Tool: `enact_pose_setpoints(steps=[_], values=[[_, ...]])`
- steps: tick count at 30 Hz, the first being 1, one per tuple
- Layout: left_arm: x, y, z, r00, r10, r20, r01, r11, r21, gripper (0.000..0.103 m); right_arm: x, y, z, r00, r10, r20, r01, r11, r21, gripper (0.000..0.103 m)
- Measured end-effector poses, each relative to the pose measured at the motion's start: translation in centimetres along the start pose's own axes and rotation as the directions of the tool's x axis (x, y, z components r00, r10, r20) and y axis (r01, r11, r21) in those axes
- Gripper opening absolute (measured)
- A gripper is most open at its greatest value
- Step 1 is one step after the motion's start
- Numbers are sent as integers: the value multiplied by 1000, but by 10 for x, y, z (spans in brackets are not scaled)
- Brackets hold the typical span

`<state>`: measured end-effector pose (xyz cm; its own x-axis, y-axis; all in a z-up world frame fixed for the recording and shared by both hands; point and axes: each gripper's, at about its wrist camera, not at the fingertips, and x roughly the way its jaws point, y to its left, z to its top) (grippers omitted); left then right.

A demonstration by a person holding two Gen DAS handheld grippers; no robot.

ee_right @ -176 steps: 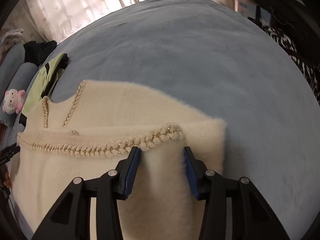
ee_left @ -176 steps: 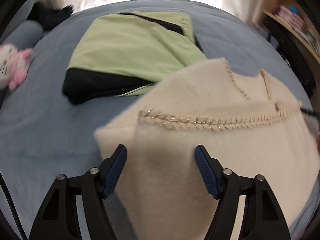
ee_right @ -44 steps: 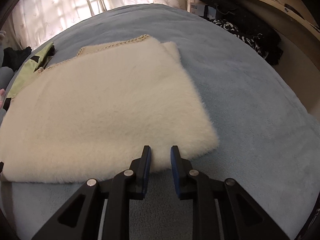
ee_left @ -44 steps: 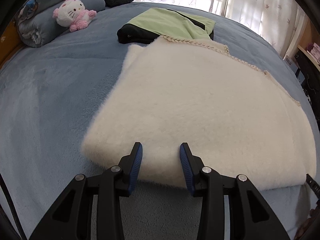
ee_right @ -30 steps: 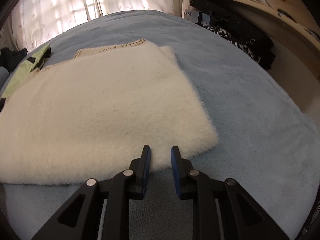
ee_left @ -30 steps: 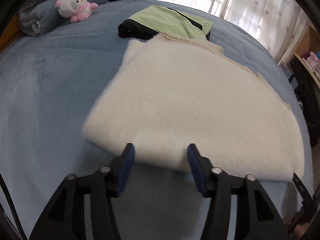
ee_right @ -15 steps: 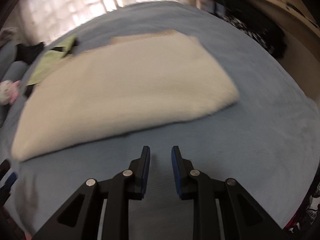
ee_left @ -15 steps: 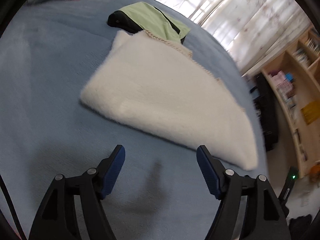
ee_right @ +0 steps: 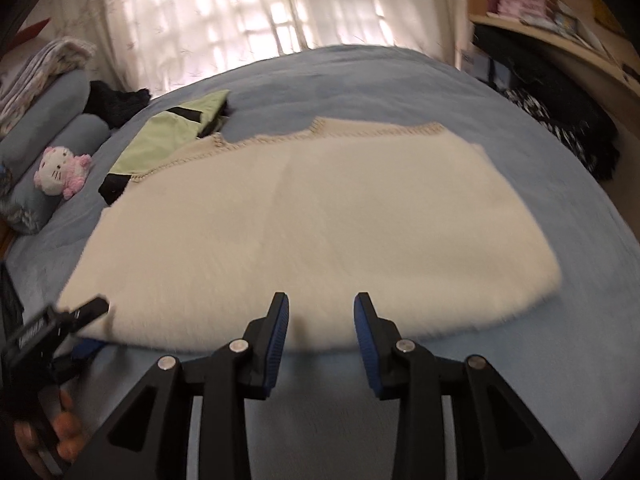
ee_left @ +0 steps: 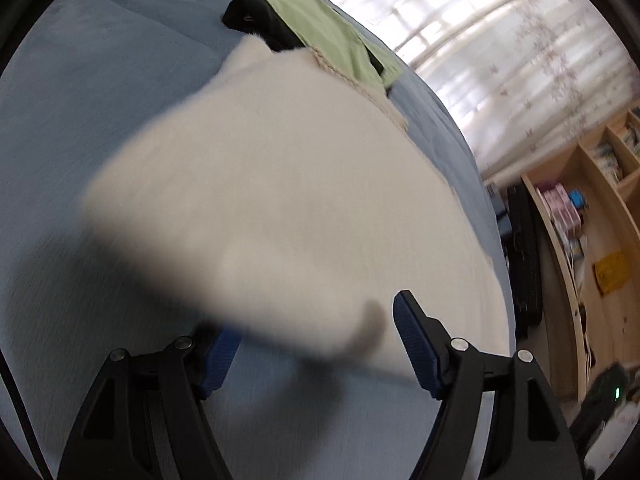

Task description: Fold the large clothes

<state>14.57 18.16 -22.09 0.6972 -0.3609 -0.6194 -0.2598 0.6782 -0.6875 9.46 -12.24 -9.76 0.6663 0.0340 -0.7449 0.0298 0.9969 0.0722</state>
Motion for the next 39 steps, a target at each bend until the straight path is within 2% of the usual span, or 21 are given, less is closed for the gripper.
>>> enact_pose_setpoints(steps=[3, 4, 6, 7, 8, 10, 11, 13, 15, 17, 20, 22, 24, 27, 28, 30, 31, 33, 35, 37, 39], values=[[19, -4, 21, 996, 46, 71, -44, 999, -21, 72, 20, 10, 14, 1000, 7, 6, -6, 999, -38, 34], [23, -6, 26, 993, 60, 99, -58, 998, -31, 68, 28, 13, 21, 1000, 18, 4, -18, 999, -47, 34], [28, -11, 32, 985, 99, 140, -95, 995, -37, 54, 40, 20, 30, 999, 32, 13, -31, 998, -62, 33], [29, -15, 35, 979, 120, 163, -116, 993, -30, 42, 46, 23, 36, 999, 42, 22, -41, 996, -74, 33], [26, -19, 37, 974, 128, 188, -128, 992, -13, 31, 51, 26, 38, 998, 53, 25, -51, 995, -83, 33], [19, -36, 37, 961, 136, 241, -151, 987, 47, 26, 62, 33, 42, 997, 81, 15, -79, 992, -103, 31], [16, -44, 37, 956, 136, 259, -159, 985, 72, 25, 71, 39, 41, 995, 97, -4, -97, 987, -131, 31], [5, -71, 37, 944, 123, 305, -176, 972, 153, 24, 82, 50, 34, 998, 56, -7, -56, 975, -216, 33], [-2, -102, 38, 938, 95, 334, -179, 957, 229, 23, 83, 54, 29, 999, 41, 15, -36, 968, -250, 33], [-10, -144, 38, 930, 45, 364, -172, 930, 324, 23, 81, 48, 29, 998, 63, 3, -61, 973, -224, 33], [-10, -201, 25, 925, -31, 379, -155, 878, 452, 23, 79, 28, 31, 988, 148, -45, -153, 980, -130, 34], [-3, -243, 12, 928, -100, 359, -117, 837, 534, 23, 72, 4, 35, 966, 244, -82, -246, 969, -13, 32], [5, -270, -1, 935, -142, 326, -81, 807, 584, 23, 58, -23, 35, 958, 277, -69, -271, 959, 83, 32], [32, -307, -25, 954, -179, 242, -15, 774, 633, 23, 25, -76, 33, 987, 158, 20, -159, 975, 156, 32], [44, -318, -33, 960, -186, 210, 9, 769, 640, 23, 11, -100, 31, 995, 88, 51, -96, 979, 181, 32], [66, -333, -49, 969, -195, 149, 54, 760, 647, 23, -4, -137, 28, 997, -25, 67, 10, 974, 225, 32], [86, -343, -63, 976, -188, 109, 70, 745, 663, 23, -9, -152, 26, 996, -66, 64, 49, 969, 243, 32], [122, -350, -92, 989, -141, 34, 79, 718, 691, 23, -14, -186, 19, 990, -130, 44, 112, 951, 288, 33], [162, -354, -122, 998, -54, -23, 54, 690, 722, 23, -15, -214, 10, 988, -151, 11, 139, 931, 338, 33], [182, -354, -149, 1000, 15, 8, -16, 629, 778, 24, -15, -229, 2, 990, -141, -10, 135, 921, 366, 33], [181, -359, -164, 996, 22, 85, -83, 553, 829, 25, -16, -235, -5, 991, -133, -17, 130, 917, 377, 33]])
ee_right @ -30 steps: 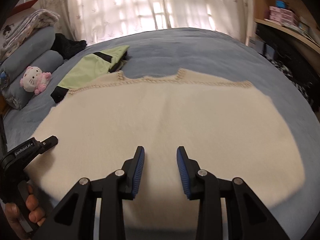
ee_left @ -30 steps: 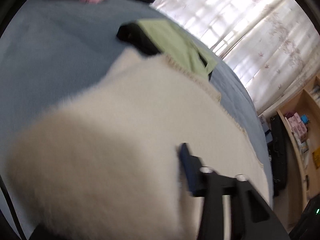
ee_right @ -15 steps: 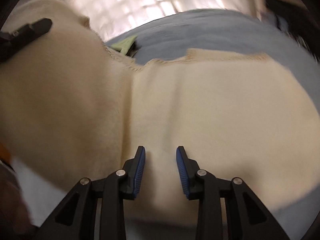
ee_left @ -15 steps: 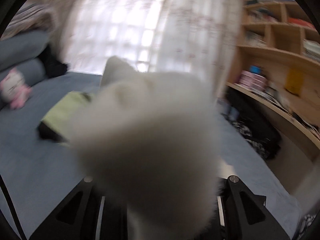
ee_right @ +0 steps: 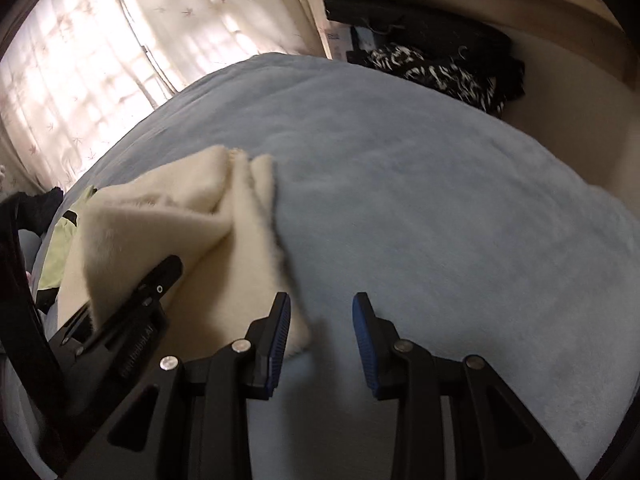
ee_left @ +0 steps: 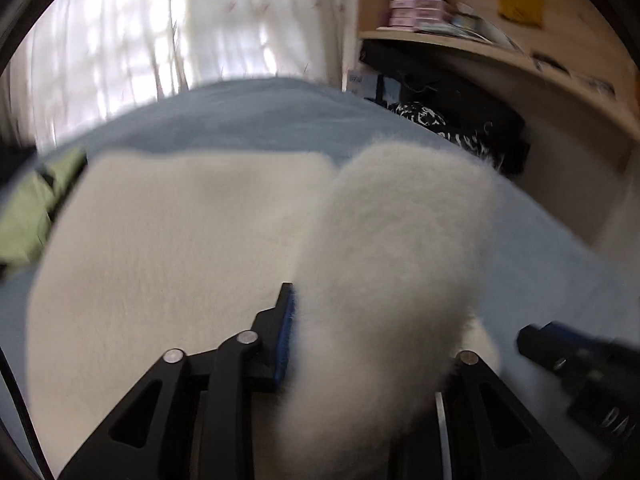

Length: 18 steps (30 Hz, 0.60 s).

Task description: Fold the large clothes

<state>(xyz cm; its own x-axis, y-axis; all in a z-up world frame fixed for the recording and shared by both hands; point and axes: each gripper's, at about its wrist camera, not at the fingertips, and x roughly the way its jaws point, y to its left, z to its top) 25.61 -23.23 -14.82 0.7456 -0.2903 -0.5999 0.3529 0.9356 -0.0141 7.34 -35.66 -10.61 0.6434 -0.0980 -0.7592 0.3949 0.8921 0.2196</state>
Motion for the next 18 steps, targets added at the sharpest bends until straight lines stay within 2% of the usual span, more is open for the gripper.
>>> enact_pose_setpoints(steps=[1, 2, 5, 7, 11, 14, 16, 18], values=[[-1, -3, 0, 1000, 6, 0, -6, 1000, 14, 30, 1, -3, -2, 1000, 7, -10, -7, 1000, -1, 33], [0, -3, 4, 1000, -12, -15, 13, 1000, 13, 41, 3, -4, -3, 1000, 19, -21, -19, 1000, -2, 33], [-11, 7, 11, 989, -132, -64, 130, 991, -40, 68, 4, -4, 4, 997, 62, -38, -62, 998, 3, 33], [-26, 9, 15, 982, -174, -77, 170, 984, -51, 75, 0, -3, 11, 996, 83, -35, -83, 997, -7, 33], [-70, 26, 12, 973, -224, -64, 217, 971, -99, 75, -17, -2, 19, 993, 120, -2, -120, 993, -9, 33], [-100, 51, 13, 973, -230, -32, 221, 960, -172, 76, -32, 1, 33, 986, 164, 23, -164, 986, -5, 38], [-110, 79, 12, 981, -191, -36, 178, 956, -235, 76, -38, 5, 46, 973, 231, 24, -231, 973, 8, 44], [-113, 106, 6, 990, -121, -68, 99, 958, -268, 77, -39, 11, 56, 951, 310, 7, -310, 950, 27, 46]])
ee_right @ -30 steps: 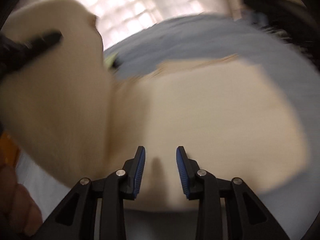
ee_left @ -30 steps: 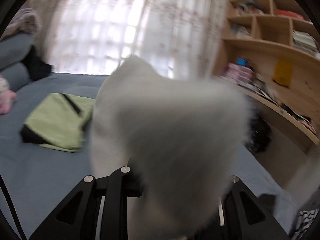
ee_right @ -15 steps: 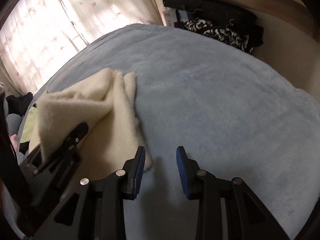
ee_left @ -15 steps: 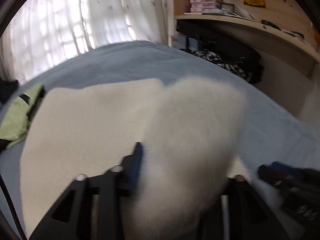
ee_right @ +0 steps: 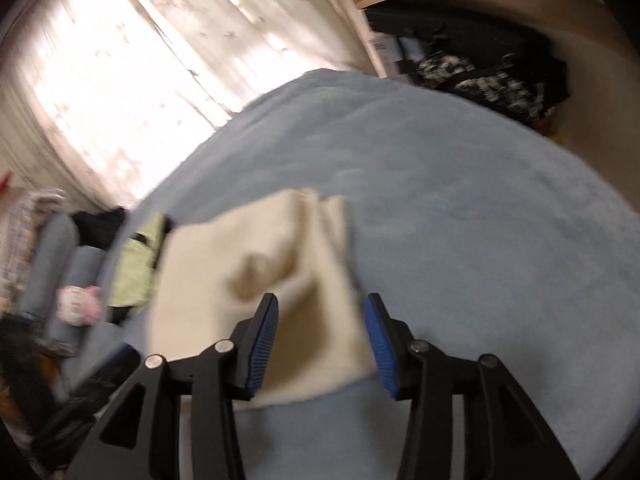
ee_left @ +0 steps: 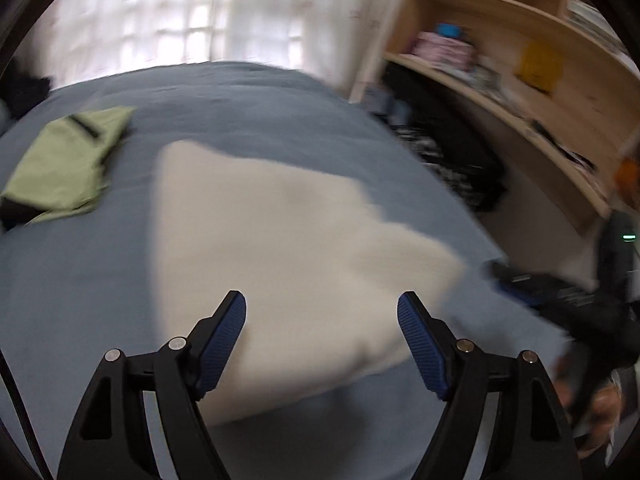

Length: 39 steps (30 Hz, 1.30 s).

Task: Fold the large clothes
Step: 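Grasp the folded cardigan edge with the right tool and lift it over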

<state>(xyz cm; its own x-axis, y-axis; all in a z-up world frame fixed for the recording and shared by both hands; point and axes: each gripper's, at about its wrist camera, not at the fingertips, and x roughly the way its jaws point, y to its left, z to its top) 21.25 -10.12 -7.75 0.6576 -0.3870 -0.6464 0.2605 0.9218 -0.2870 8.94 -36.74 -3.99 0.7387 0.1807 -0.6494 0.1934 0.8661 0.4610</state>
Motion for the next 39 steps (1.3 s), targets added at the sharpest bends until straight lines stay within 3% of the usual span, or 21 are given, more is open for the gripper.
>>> enact_pose_setpoints(steps=[2, 5, 7, 11, 12, 13, 15, 18, 21, 24, 27, 32, 37, 39], values=[[6, 30, 1, 992, 115, -57, -117, 993, -29, 77, 6, 10, 9, 998, 49, -40, -49, 999, -5, 47], [22, 71, -1, 974, 162, -157, -177, 980, -87, 77, 28, 30, 21, 989, 78, -124, -85, 995, -51, 47], [31, 90, -4, 976, 117, -184, -144, 980, -138, 77, 51, 39, 27, 976, 84, -203, -102, 991, -82, 47], [42, 108, -6, 984, 8, -181, -43, 980, -194, 79, 111, 44, 31, 927, 53, -370, -98, 990, -105, 46], [49, 110, -4, 983, -7, -182, -31, 978, -204, 81, 128, 42, 30, 912, 57, -406, -105, 990, -96, 42], [53, 114, -4, 983, -21, -184, -20, 976, -218, 85, 140, 38, 29, 904, 63, -424, -108, 991, -83, 26], [60, 120, -1, 980, -49, -193, 0, 969, -249, 86, 156, 31, 27, 895, 79, -440, -114, 992, -52, 21], [64, 120, 3, 978, -63, -200, 7, 964, -267, 86, 145, 31, 28, 919, 99, -381, -137, 988, -75, 18], [59, 108, 9, 982, -35, -188, -6, 977, -215, 86, 107, 42, 31, 954, 130, -270, -173, 974, -144, 17], [46, 87, 12, 983, -58, -174, 29, 985, -168, 86, 76, 45, 28, 967, 162, -198, -201, 960, -193, 17], [47, 68, 10, 980, -82, -181, 57, 989, -138, 86, 65, 39, 18, 980, 116, -163, -152, 961, -233, 17], [54, 32, -1, 990, 40, -132, -40, 999, 1, 88, 83, 2, -1, 985, 25, -169, -58, 980, -192, 17], [65, -1, -16, 977, 196, -84, -179, 969, 171, 97, 109, -13, -11, 983, 24, -183, -48, 990, -130, 18], [63, -4, -16, 976, 200, -80, -185, 968, 168, 98, 107, -10, -6, 979, 16, -205, -43, 991, -129, 20]])
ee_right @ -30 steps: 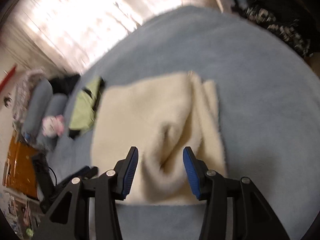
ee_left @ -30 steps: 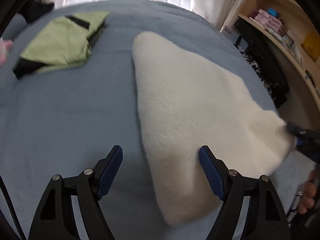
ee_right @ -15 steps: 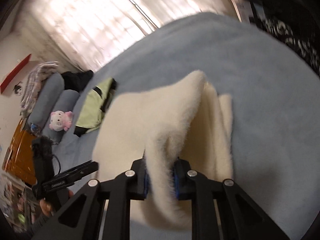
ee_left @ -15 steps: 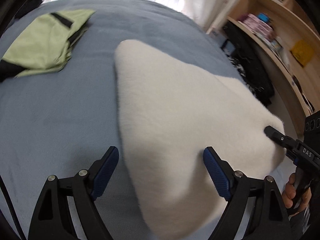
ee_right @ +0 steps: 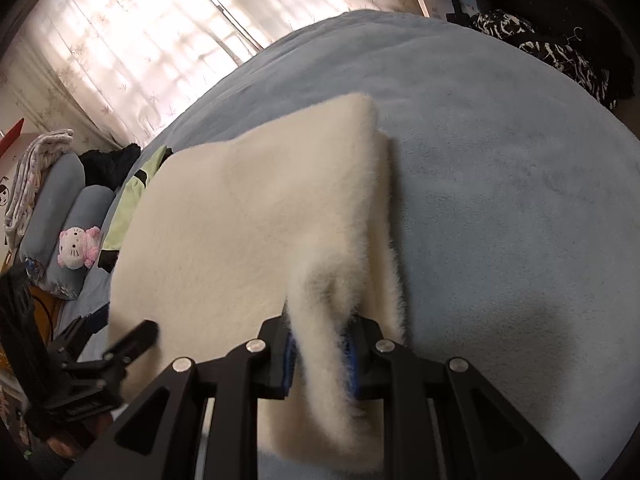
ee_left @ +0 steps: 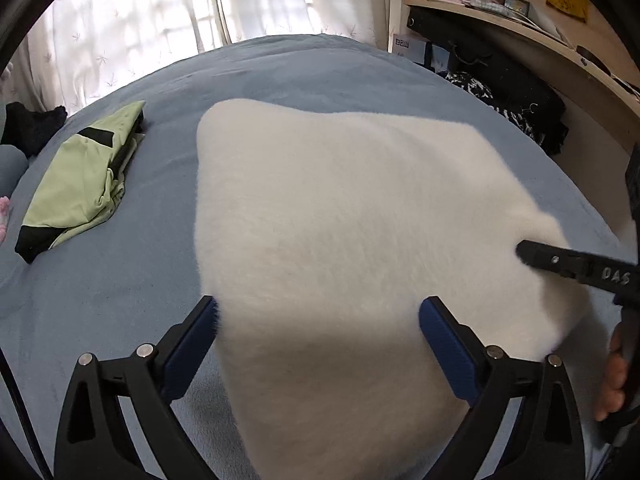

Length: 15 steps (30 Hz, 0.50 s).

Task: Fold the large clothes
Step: 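Grasp the folded cardigan edge with the right tool and lift it over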

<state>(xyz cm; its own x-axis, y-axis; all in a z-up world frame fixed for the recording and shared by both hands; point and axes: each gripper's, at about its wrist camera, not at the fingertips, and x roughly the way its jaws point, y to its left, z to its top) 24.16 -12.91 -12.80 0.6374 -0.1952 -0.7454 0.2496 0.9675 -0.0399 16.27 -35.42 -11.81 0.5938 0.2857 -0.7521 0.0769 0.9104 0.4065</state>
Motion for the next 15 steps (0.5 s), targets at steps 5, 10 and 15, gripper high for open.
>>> enact_pose_setpoints(steps=[5, 10, 15], values=[[-3, 10, 10, 997, -67, -37, 65, 997, -51, 98, -13, 10, 19, 999, -20, -43, 20, 1000, 1, 27], [-9, 38, 25, 973, -225, -52, 215, 965, -153, 98, -18, 6, 50, 999, -27, 18, 26, 999, 38, 39], [-7, 72, 50, 971, -239, -15, 230, 948, -220, 98, 10, -8, 88, 999, -32, 7, 32, 995, 93, 40]])
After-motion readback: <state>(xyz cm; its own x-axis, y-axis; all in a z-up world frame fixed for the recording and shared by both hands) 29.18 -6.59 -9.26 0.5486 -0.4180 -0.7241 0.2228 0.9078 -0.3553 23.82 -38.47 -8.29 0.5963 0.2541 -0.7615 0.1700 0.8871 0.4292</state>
